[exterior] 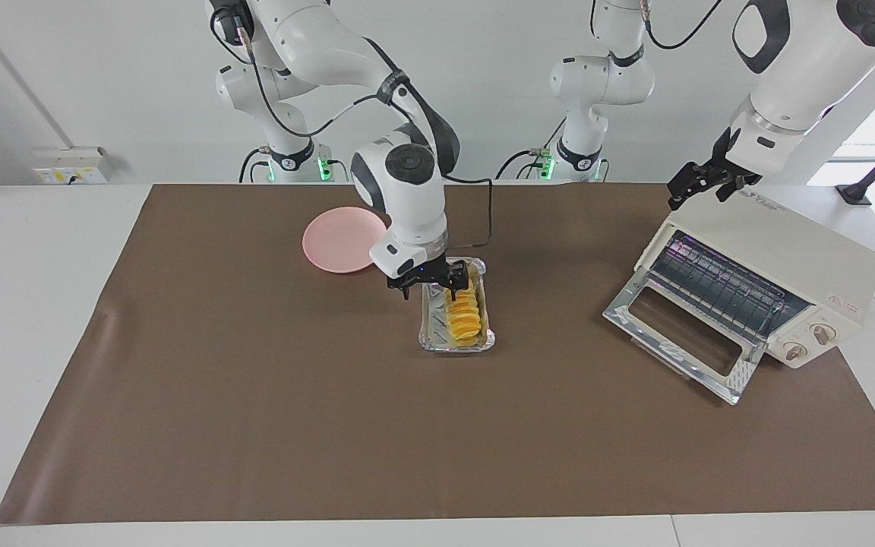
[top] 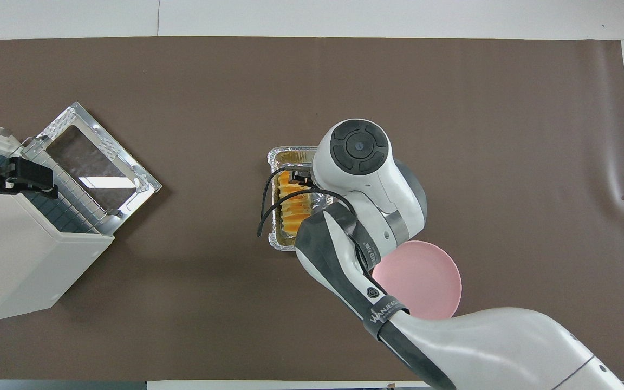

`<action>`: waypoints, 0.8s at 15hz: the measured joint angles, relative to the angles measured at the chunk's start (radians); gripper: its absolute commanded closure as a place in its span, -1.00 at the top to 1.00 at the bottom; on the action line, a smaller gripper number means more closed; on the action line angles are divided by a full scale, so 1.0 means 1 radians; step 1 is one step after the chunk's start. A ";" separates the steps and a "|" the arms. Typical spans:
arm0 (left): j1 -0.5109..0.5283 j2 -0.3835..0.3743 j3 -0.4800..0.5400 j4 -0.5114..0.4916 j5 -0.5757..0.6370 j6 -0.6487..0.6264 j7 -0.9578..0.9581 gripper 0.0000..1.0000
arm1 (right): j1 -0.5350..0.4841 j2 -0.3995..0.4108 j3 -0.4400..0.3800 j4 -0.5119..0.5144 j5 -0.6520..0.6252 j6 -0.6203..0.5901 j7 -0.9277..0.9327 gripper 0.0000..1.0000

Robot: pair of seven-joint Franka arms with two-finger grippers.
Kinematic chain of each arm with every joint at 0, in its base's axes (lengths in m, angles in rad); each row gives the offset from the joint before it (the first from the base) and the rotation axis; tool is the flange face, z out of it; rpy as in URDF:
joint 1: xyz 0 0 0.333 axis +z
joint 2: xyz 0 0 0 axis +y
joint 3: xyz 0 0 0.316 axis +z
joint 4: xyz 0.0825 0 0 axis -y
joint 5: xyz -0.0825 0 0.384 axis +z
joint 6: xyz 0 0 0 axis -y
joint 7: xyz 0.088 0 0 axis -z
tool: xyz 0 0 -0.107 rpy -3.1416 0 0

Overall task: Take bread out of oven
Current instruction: 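Reach the right gripper to the foil tray and grasp its edge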

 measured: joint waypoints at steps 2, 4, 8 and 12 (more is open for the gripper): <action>0.065 0.007 -0.066 0.000 0.000 -0.013 0.012 1.00 | -0.004 0.017 -0.008 -0.017 0.056 0.024 0.004 0.92; 0.120 0.008 -0.118 0.000 0.001 -0.028 0.018 1.00 | -0.014 0.014 -0.013 -0.036 0.088 0.027 0.004 0.77; 0.159 0.009 -0.136 0.017 0.006 -0.082 0.057 1.00 | -0.024 0.001 -0.013 -0.074 0.118 0.028 0.015 0.15; 0.185 0.009 -0.156 0.017 0.006 -0.079 0.080 1.00 | -0.023 -0.009 -0.011 -0.114 0.120 0.052 0.017 -0.89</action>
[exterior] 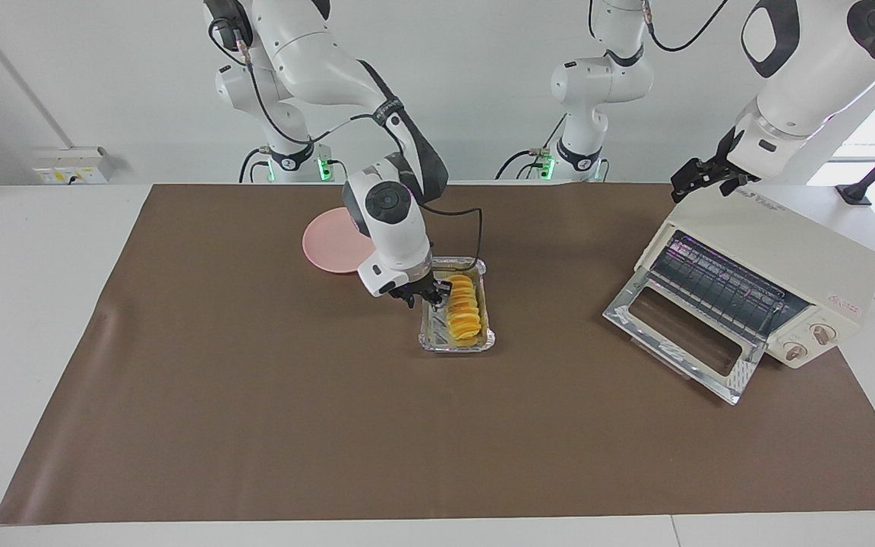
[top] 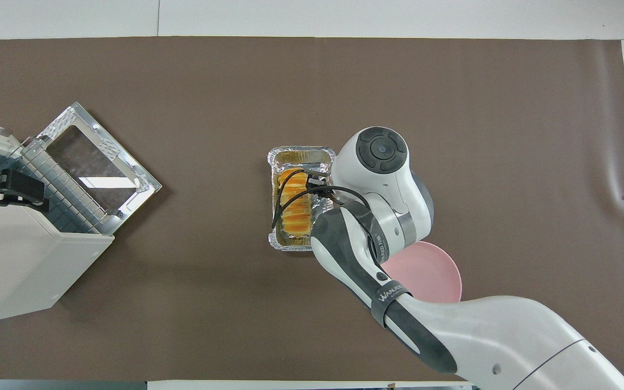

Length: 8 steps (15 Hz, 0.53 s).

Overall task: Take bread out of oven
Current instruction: 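Reach the right gripper to the foil tray and grasp its edge, then slide the foil tray away from the oven with the right gripper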

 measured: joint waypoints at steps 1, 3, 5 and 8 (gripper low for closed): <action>0.010 0.000 -0.009 -0.006 0.000 0.000 0.011 1.00 | 0.001 -0.002 0.001 -0.009 0.000 0.005 0.000 -1.00; 0.017 0.000 -0.018 -0.014 0.000 0.000 0.021 1.00 | 0.008 -0.006 0.001 -0.019 0.000 0.010 0.000 -1.00; 0.017 0.000 -0.020 -0.014 0.000 0.001 0.023 1.00 | 0.010 -0.013 0.002 -0.019 0.000 0.012 0.000 -1.00; 0.018 0.000 -0.020 -0.014 0.000 0.010 0.023 1.00 | -0.009 -0.032 -0.003 -0.010 0.000 0.013 -0.037 -1.00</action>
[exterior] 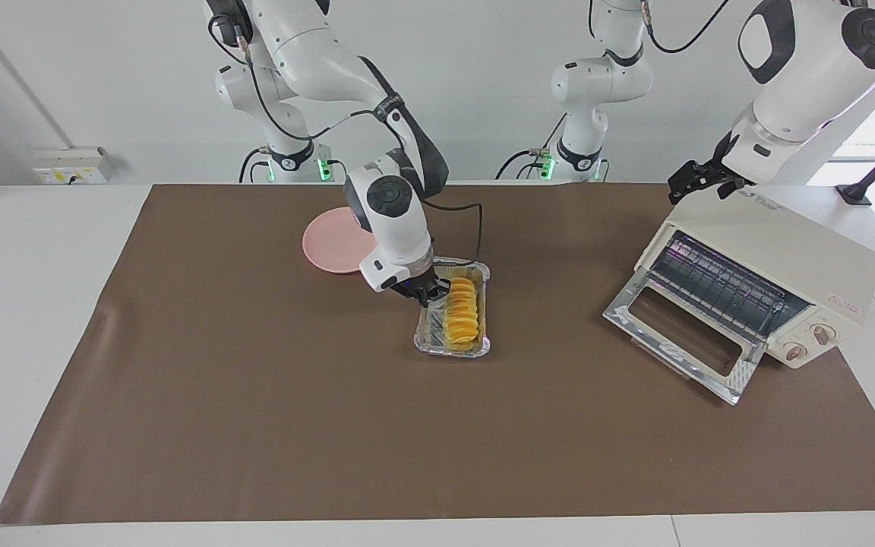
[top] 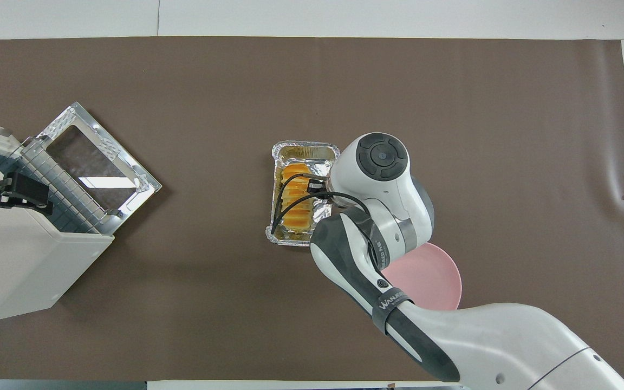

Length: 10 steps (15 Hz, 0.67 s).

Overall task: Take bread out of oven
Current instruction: 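Slide the foil tray away from the oven with the right gripper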

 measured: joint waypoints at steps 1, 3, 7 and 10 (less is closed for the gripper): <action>0.000 -0.001 0.000 0.001 0.000 0.004 0.000 1.00 | -0.026 -0.012 -0.002 0.003 0.000 0.000 -0.036 -1.00; 0.000 -0.006 0.000 0.003 0.000 0.006 0.000 1.00 | -0.116 -0.040 -0.005 0.006 0.000 -0.015 -0.165 -1.00; 0.000 -0.015 0.000 0.004 0.000 0.007 0.000 1.00 | -0.328 -0.059 -0.008 0.002 0.070 -0.061 -0.490 -1.00; 0.000 -0.015 0.000 0.003 0.000 0.007 0.000 1.00 | -0.412 -0.059 -0.009 -0.032 0.136 -0.067 -0.619 -1.00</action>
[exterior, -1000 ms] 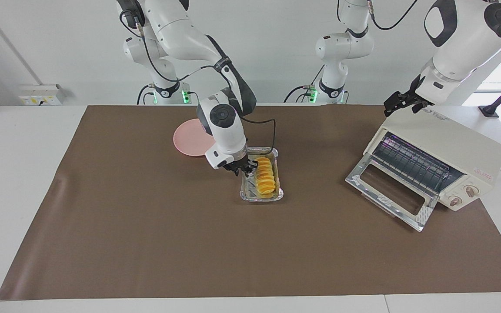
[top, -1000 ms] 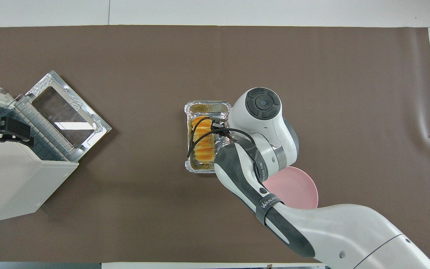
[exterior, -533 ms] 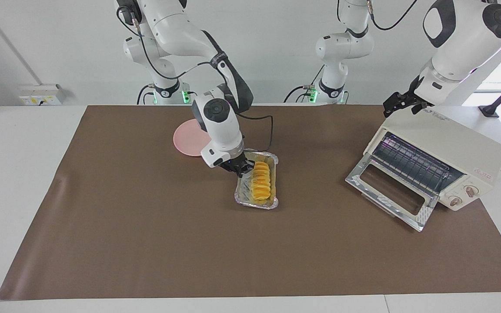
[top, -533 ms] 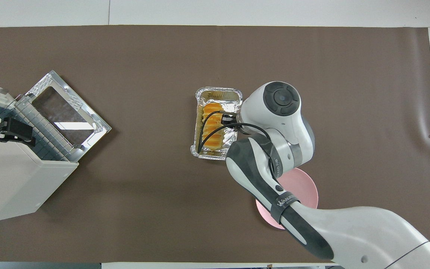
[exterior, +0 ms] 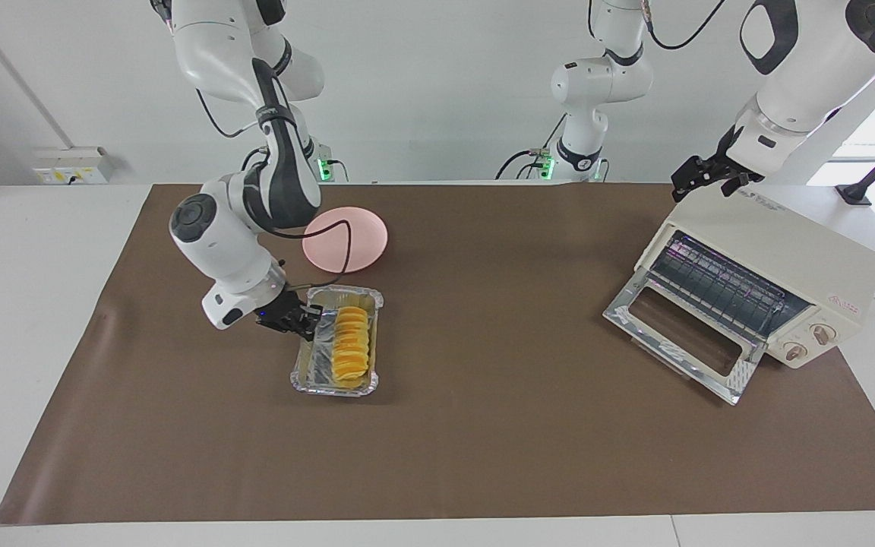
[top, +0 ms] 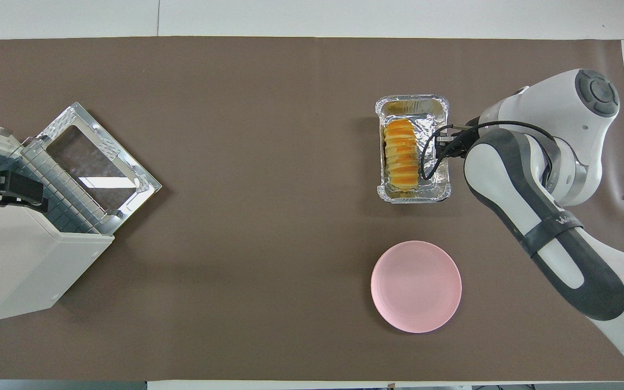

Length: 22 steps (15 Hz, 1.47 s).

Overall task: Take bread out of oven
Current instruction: 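Slide the foil tray away from the oven with the right gripper, then grasp the bread rolls in the tray with the right gripper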

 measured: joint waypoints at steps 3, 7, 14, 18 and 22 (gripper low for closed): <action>0.000 0.000 0.000 0.000 0.000 0.000 0.000 1.00 | -0.011 0.000 0.001 -0.060 0.010 0.023 -0.035 -1.00; 0.000 0.000 0.000 0.000 0.000 0.000 0.000 1.00 | -0.010 -0.001 0.005 -0.107 0.020 0.060 -0.036 1.00; 0.000 0.000 0.000 0.000 0.000 0.001 0.000 1.00 | 0.004 -0.066 0.015 0.012 -0.081 -0.036 0.005 1.00; 0.000 0.000 0.000 0.000 0.000 0.001 0.000 1.00 | 0.119 -0.046 0.018 0.014 -0.110 0.024 0.176 1.00; 0.000 0.000 0.000 0.000 0.000 0.001 0.000 1.00 | 0.125 0.014 0.014 -0.029 -0.110 0.134 0.190 0.99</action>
